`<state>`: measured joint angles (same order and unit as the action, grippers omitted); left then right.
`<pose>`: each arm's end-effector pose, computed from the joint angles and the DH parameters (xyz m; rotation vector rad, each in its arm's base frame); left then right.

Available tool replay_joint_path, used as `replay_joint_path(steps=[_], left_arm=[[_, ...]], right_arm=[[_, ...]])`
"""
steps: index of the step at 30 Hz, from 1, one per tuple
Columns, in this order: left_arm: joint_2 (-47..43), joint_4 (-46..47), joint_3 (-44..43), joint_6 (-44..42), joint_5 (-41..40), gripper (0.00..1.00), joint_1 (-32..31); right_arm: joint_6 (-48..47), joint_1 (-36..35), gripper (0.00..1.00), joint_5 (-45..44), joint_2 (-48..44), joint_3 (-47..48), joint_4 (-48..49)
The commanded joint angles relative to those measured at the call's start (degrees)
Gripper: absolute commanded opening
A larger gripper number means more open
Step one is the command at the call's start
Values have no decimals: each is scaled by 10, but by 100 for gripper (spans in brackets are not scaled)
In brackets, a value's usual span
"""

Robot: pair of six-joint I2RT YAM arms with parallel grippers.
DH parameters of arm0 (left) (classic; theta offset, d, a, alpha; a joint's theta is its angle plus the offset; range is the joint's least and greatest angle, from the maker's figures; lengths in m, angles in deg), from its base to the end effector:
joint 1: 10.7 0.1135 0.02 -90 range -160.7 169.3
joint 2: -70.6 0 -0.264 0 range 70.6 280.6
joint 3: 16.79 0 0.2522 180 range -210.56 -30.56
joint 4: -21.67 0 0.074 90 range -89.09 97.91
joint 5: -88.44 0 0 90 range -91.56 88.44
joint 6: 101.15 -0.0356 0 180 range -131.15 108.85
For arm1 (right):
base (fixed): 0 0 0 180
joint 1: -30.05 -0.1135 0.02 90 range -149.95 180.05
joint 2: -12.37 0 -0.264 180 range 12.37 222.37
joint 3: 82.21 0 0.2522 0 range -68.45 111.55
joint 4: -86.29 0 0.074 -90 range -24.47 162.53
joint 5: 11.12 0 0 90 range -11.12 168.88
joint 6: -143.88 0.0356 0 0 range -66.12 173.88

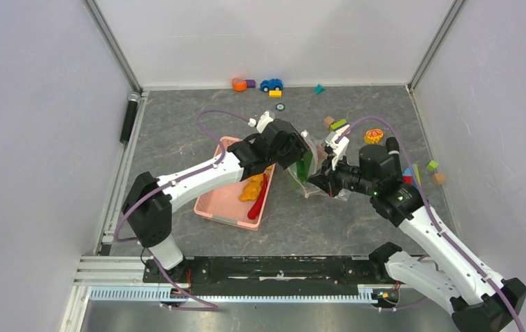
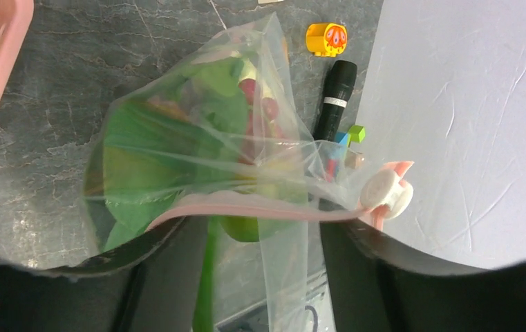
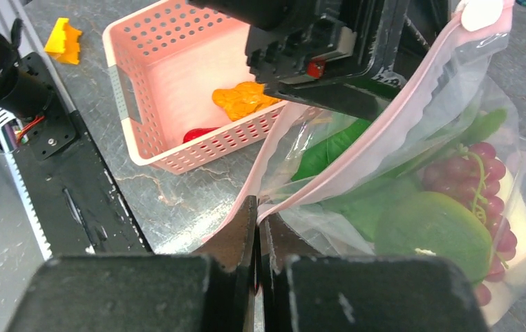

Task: Place the food in the zip-top bag and seal the zipper
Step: Place the fake vegetable in the zipper food storage bag, then pick up the fake vegetable from the bin.

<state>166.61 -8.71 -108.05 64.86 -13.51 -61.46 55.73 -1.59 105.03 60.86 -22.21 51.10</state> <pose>0.2511 -0.2958 0.2925 -0.6402 2.2724 -0.9836 0.1528 0.1126 0.3190 -0.8119 1.8651 0.8259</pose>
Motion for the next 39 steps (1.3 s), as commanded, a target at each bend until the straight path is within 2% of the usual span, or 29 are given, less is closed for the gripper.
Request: replay_joint_path(steps=[1,4,7,11,17,22,24,27,34,39], left_arm=[[-17,35,-7,-99,19,71,-3],[-31,32,0,-161,82,86,-6],[-62,37,27,-211,117,99,-8],[-112,46,69,-259,117,100,-11],[-173,39,110,-333,108,100,-11],[-207,-49,127,-395,53,100,-9],[-220,-91,140,-390,10,100,-4],[-250,-94,183,-387,-4,100,22],[-288,-80,278,-353,24,100,118],[-286,-80,331,-343,45,100,145]], right_arm=[[20,-4,5,-52,4,24,10],[38,-4,4,-126,12,33,0],[59,-4,3,-237,18,41,-17],[76,-4,3,-337,34,54,-50],[74,-4,2,-356,51,72,-72],[63,-4,1,-398,63,76,-93],[59,-4,1,-403,68,74,-96],[53,-5,1,-399,74,71,-96],[42,-5,1,-394,76,68,-95],[39,-4,0,-406,81,63,-97]])
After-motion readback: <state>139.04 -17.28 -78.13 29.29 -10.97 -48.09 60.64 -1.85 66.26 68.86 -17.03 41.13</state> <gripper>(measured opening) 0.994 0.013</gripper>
